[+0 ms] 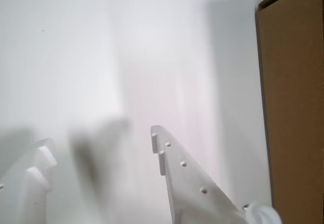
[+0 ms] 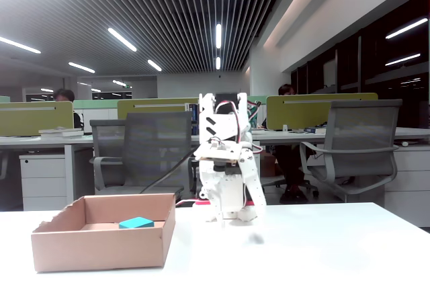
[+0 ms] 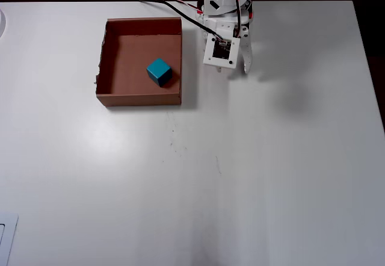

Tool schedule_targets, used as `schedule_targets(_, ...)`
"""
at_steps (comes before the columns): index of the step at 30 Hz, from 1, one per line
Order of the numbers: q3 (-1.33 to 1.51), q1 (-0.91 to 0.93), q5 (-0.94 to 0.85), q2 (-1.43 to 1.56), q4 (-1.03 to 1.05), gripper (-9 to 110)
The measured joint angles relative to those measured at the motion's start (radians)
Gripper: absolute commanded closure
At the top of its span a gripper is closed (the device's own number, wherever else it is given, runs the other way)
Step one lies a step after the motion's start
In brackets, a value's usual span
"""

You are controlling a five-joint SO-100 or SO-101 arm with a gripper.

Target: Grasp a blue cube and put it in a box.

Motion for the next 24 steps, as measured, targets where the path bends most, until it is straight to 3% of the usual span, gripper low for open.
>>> schedule_targets(16, 0.0, 0.006, 0.0, 0.0, -0.002, 77)
schedule_targets(24, 0.002, 0.137, 0.0, -0.008, -0.225, 77)
